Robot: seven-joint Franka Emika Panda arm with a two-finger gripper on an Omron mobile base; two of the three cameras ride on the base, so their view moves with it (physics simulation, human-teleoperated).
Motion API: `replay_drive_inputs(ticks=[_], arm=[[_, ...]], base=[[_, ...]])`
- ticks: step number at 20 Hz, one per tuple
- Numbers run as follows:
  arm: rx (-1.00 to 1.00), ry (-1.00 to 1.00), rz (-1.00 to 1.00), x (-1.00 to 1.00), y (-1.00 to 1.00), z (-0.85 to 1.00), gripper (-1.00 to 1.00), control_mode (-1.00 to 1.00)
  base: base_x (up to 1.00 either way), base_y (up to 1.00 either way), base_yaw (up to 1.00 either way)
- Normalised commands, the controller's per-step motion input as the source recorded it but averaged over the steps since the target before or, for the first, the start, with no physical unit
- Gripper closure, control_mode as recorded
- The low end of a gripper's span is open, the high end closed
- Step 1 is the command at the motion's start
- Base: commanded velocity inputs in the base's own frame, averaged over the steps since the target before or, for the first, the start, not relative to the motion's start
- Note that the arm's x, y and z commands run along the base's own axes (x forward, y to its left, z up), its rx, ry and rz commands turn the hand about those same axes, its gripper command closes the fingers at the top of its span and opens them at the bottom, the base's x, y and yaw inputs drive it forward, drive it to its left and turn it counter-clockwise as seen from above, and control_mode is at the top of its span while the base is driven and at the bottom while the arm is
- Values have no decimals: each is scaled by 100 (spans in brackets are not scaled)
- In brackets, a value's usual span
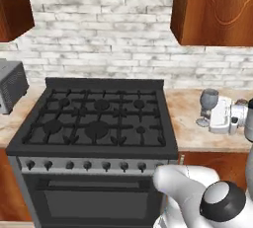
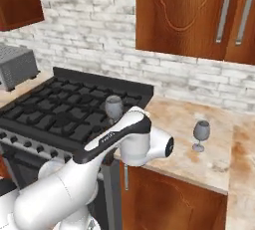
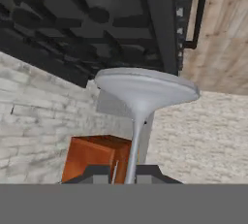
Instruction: Retrieve the wine glasses from the counter and place one next to each plate.
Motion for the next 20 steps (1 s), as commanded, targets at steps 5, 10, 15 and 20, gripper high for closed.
replay_drive_inputs(ticks=[5, 10, 15, 20], arm=[[0, 0, 0, 0, 0, 0, 100, 100], [0, 0, 0, 0, 0, 0, 100, 100], [0, 0, 0, 0, 0, 0, 100, 100], [0, 0, 0, 0, 0, 0, 100, 100]], base=[[-17, 86, 77], [-12, 74, 81], [-4, 61, 82], [3, 19, 88]])
